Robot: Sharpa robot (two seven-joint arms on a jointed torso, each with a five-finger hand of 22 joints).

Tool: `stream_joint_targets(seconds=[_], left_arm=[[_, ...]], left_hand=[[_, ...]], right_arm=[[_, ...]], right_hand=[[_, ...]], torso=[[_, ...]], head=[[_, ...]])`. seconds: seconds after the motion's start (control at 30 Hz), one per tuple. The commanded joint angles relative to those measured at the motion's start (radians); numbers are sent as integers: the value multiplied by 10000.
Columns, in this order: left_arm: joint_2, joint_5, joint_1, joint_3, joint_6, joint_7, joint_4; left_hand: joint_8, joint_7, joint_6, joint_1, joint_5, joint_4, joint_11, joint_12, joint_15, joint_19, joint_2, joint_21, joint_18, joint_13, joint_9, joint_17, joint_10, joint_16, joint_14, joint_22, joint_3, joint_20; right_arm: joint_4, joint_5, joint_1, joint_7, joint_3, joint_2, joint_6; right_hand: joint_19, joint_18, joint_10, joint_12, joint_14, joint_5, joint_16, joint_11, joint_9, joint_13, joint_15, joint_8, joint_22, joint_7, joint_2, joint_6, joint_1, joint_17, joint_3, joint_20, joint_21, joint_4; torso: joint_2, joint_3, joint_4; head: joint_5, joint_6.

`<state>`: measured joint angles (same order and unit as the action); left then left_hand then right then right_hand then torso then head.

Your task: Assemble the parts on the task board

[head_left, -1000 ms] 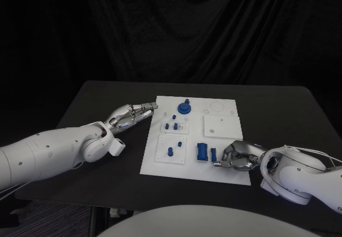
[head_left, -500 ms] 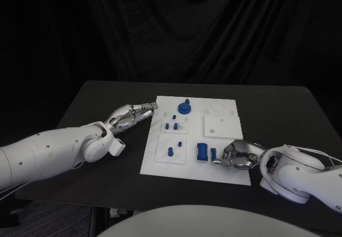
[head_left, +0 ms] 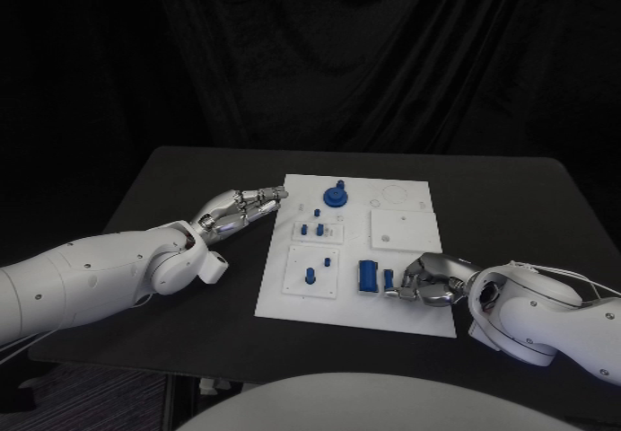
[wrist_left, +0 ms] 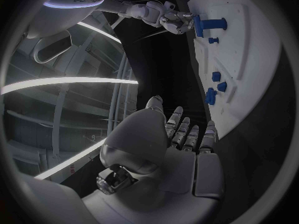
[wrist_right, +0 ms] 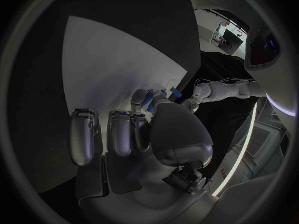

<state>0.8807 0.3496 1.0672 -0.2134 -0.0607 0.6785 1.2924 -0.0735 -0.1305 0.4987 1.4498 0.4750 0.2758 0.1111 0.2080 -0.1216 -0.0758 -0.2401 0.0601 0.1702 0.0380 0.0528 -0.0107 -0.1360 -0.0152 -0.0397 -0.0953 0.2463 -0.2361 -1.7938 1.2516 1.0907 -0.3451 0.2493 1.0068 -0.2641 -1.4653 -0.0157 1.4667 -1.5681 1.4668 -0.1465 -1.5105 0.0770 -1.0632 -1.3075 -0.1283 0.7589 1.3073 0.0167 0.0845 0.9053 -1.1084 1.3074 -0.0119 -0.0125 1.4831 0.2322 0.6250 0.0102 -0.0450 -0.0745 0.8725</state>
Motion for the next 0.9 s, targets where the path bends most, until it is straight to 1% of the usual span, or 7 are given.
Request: stream_joint_targets(seconds=[0.03, 0.17, 0.33, 0.5, 0.6, 0.73, 0.9], left_arm=[[1, 5, -13, 10, -73, 250, 28], [-3, 5, -13, 10, -77, 244, 24], [-12, 5, -14, 10, -85, 239, 20], [-18, 5, -15, 10, -89, 240, 14], [-21, 5, -15, 10, -91, 240, 13], [-20, 5, -16, 10, -92, 240, 12], [-15, 5, -19, 10, -80, 259, 12]], left_hand=[[-35, -18, 37, 109, 1, 4, 60, 15, -51, -5, 4, 43, 119, -6, 15, -9, -29, -48, 12, -6, -48, -82], [-35, -18, 37, 109, 1, 4, 60, 15, -51, -5, 4, 43, 119, -6, 15, -9, -29, -48, 12, -6, -48, -82], [-37, -21, 43, 112, -18, 4, 63, 17, -54, -5, 5, 43, 119, -6, 16, -9, -31, -48, 12, -4, -49, -83], [-37, -21, 43, 112, -18, 4, 63, 17, -54, -5, 5, 43, 119, -6, 16, -9, -31, -48, 12, -4, -49, -83], [-37, -21, 43, 112, -18, 4, 63, 17, -54, -5, 5, 43, 119, -6, 16, -9, -31, -48, 12, -4, -49, -83], [-36, -23, 39, 115, -17, 5, 66, 16, -55, -3, 1, 41, 119, -6, 15, -8, -30, -47, 14, 0, -52, -84], [-36, -23, 37, 115, -11, 5, 67, 15, -56, -3, 0, 41, 118, -6, 15, -8, -29, -47, 14, 0, -52, -84]], right_arm=[[82, 65, -28, -240, -2, -27, -19], [124, 65, -28, -235, -2, -69, 69], [150, 64, -29, -200, -3, -112, 190], [167, -180, -30, -182, -3, -130, 392], [176, -415, -31, -137, -3, -132, 489], [169, -536, -31, -62, -3, -127, 528], [113, -614, -31, 61, -3, -100, 545]], right_hand=[[-645, -83, 1041, -27, 778, -57, -17, 86, -15, -2632, -83, 28, 2318, 62, 60, -1, -216, 1230, 13, -90, -12, -102], [-642, -85, 1041, -27, 775, -69, -10, 91, -22, -2632, -88, 20, 2316, 68, 123, -13, -386, 1213, 66, -95, -17, -204], [-648, -81, 1041, -27, 776, 413, -13, 93, -41, -2632, -90, 22, 2321, 67, 192, -2, -653, 1224, 77, -100, -4, -371], [-586, -114, 1041, -27, 766, 881, 9, 95, -56, -2632, -91, 27, 2276, 71, 106, 27, -999, 1177, -4, -100, -132, -634], [-579, -117, 1041, -27, 767, 921, 8, 95, -52, -2632, -93, 17, 2272, 72, 61, 25, -1123, 1183, -35, -100, -146, -729], [-572, -120, 1041, -27, 767, 935, 9, 92, -46, -2632, -92, 4, 2267, 68, 8, 19, -1181, 1180, -72, -100, -160, -779], [-547, -133, 1041, -27, 759, 941, 25, 74, -21, -2632, -81, -38, 2249, 43, -184, -3, -1236, 1148, -238, -94, -213, -858]], torso=[[2, 3, 1], [3, 6, 1], [0, 7, 8], [-3, 6, 8], [0, 3, -1], [1, 5, 9], [-7, 5, 8]], head=[[-4, 2], [-2, 2], [3, 2], [0, 2], [6, 2], [-3, 2], [-7, 2]])
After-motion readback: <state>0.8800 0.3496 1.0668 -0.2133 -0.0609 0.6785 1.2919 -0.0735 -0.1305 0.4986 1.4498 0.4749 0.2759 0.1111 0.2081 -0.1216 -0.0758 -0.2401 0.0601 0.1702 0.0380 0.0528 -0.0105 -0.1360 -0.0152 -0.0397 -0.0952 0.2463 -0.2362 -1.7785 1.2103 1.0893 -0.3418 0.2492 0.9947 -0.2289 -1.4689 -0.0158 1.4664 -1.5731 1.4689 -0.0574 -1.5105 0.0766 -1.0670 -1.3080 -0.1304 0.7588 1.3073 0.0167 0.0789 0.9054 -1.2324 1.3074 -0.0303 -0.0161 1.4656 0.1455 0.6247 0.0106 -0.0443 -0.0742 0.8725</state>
